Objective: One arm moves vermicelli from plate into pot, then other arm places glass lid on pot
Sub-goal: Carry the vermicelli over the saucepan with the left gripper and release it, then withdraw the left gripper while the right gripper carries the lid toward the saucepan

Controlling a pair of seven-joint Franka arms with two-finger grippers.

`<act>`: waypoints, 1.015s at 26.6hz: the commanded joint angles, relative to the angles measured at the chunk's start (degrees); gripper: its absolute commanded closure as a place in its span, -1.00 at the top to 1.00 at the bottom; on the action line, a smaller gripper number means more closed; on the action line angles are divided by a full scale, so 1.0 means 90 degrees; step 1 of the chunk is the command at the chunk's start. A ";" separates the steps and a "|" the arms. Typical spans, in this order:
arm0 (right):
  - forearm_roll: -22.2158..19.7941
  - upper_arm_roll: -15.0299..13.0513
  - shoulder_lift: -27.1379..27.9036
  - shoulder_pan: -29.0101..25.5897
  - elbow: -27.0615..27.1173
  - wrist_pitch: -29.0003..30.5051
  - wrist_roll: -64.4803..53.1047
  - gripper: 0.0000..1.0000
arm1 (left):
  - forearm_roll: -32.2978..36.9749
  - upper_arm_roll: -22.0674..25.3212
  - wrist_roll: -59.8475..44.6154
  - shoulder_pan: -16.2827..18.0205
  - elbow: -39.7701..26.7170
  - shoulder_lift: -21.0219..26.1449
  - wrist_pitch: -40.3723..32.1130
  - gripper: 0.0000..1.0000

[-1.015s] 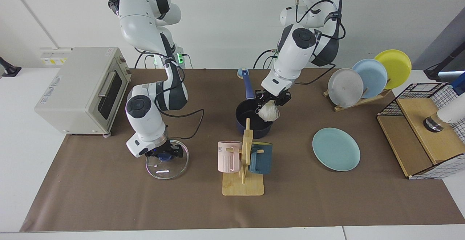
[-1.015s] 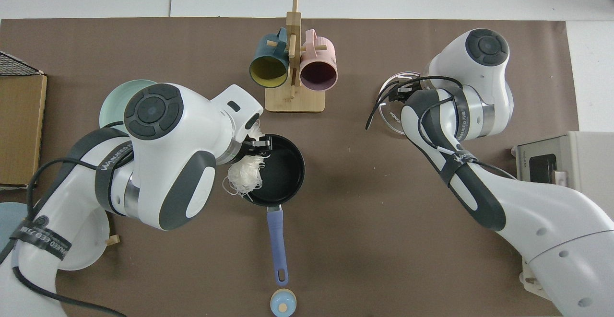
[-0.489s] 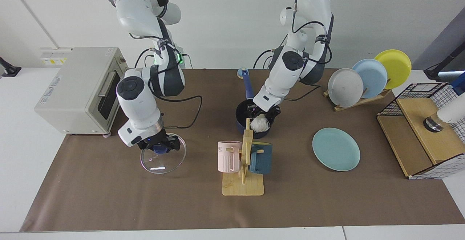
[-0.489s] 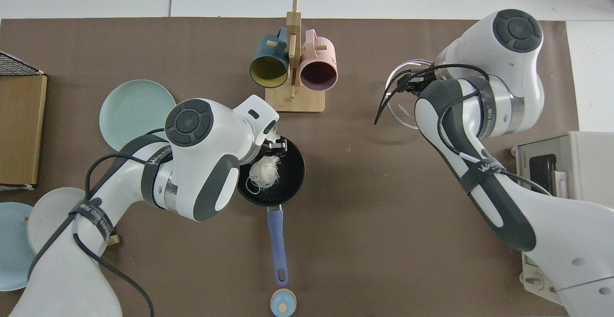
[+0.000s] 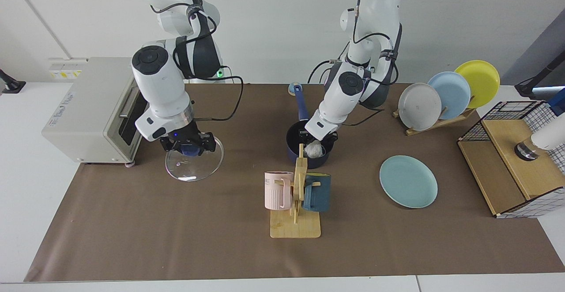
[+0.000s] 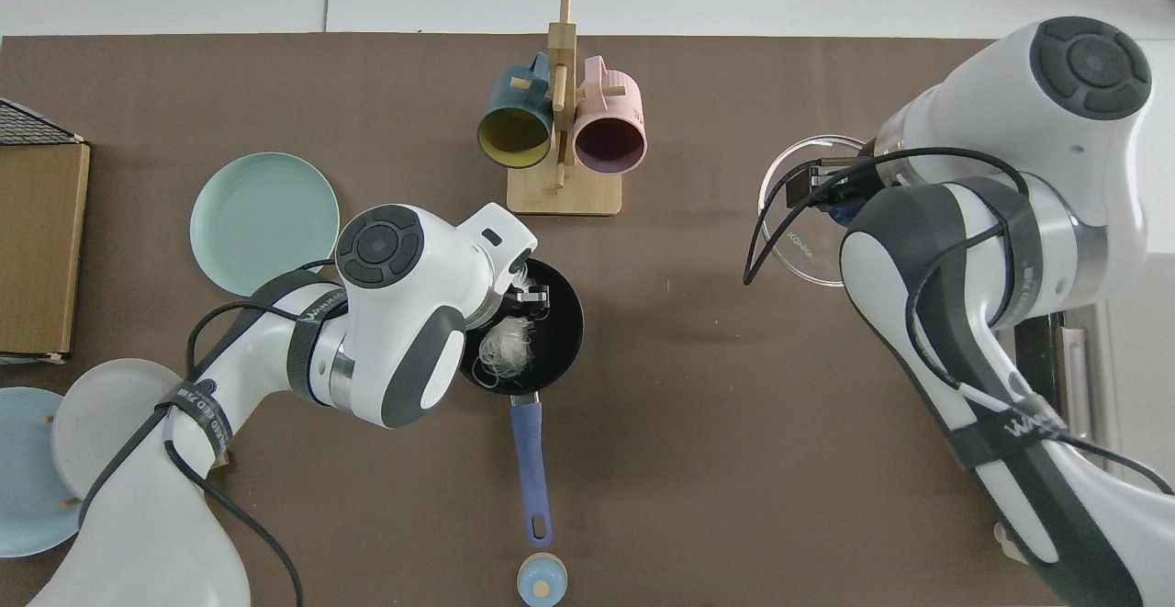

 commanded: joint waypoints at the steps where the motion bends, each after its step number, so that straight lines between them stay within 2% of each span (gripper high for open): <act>1: 0.0097 0.0053 -0.0966 0.0054 -0.1108 0.0021 0.0138 -0.81 | -0.0064 0.0040 -0.0075 -0.0056 -0.0136 -0.0087 0.0144 1.00; 5: 0.0106 0.0072 -0.1620 0.0074 -0.1918 0.0090 0.0148 -0.81 | -0.0064 0.0060 -0.0134 -0.0008 0.0136 -0.0155 0.0047 1.00; 8: 0.0106 0.0082 -0.1934 0.0093 -0.2290 0.0100 0.0226 -0.81 | -0.0055 0.0148 -0.0134 0.0041 0.0448 -0.0321 -0.0353 1.00; 13: 0.0116 0.0296 -0.2091 0.0142 -0.2496 0.0109 0.0655 -0.81 | -0.0054 0.0548 -0.0066 0.0032 0.1190 -0.0604 -0.1368 1.00; 17: 0.0106 0.0735 -0.2120 0.0132 -0.2467 0.0138 0.1377 -0.86 | 0.0033 0.0879 0.0070 0.0041 0.1592 -0.0799 -0.2110 1.00; 21: 0.0106 0.1214 -0.2091 0.0142 -0.2399 0.0158 0.2119 -0.88 | 0.0316 0.1172 0.0529 0.0051 0.1661 -0.1121 -0.2599 1.00; 27: 0.0097 0.1839 -0.1954 0.0162 -0.2204 0.0246 0.3164 -0.95 | 0.0317 0.2002 0.1427 0.0051 0.1661 -0.1795 -0.3253 1.00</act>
